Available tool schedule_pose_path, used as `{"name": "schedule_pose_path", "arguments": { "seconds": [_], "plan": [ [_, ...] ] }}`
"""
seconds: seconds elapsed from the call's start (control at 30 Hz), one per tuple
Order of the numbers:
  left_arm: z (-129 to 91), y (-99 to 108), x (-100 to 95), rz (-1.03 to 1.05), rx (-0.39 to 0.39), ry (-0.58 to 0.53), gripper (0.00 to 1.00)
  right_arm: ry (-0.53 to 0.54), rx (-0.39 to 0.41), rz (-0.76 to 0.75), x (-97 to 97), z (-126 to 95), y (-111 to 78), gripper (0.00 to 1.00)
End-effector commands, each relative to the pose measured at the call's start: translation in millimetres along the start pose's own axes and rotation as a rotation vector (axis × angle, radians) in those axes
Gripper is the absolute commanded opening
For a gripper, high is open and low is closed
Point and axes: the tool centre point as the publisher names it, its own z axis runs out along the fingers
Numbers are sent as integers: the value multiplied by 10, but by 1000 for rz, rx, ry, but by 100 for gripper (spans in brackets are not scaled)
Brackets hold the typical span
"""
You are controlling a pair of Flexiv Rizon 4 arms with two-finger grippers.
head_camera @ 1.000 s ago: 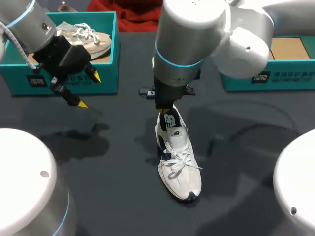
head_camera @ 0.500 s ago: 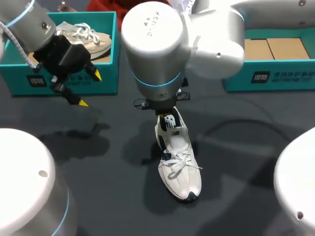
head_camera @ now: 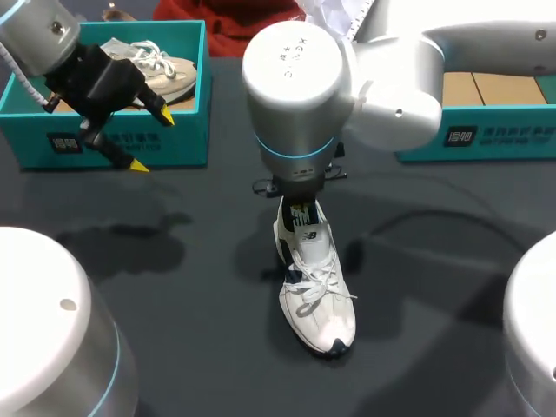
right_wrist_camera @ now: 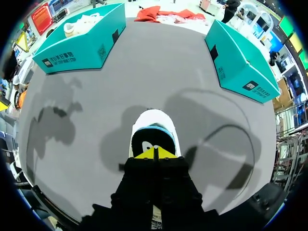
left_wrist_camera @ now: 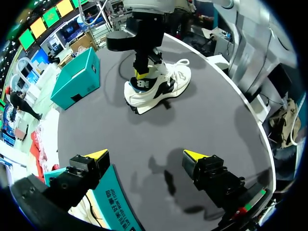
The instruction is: Take the shoe out of the shoebox, open the shoe tongue, remove and reinsert the insole, then place the shoe into the shoebox
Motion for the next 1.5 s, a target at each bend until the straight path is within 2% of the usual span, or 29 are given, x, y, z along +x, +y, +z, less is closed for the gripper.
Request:
{"name": "schedule_pose_path", "arguments": {
  "seconds": [0.03,0.6,1.17,1.27,1.5],
  "plan": [
    [30,-37,-44,5,3,11,100,21,6,-7,-22,122,4,0],
    [79,-25,-100,2,3,27,100,64,25,-9,103,483,-166,0],
    [104,-14,-90,6,24,42,100,64,65,24,55,775,-296,0],
    [104,-14,-90,6,24,42,100,55,68,32,51,754,-316,0],
    [104,-14,-90,6,24,42,100,-36,-6,-2,102,400,-244,0]
  ]
}}
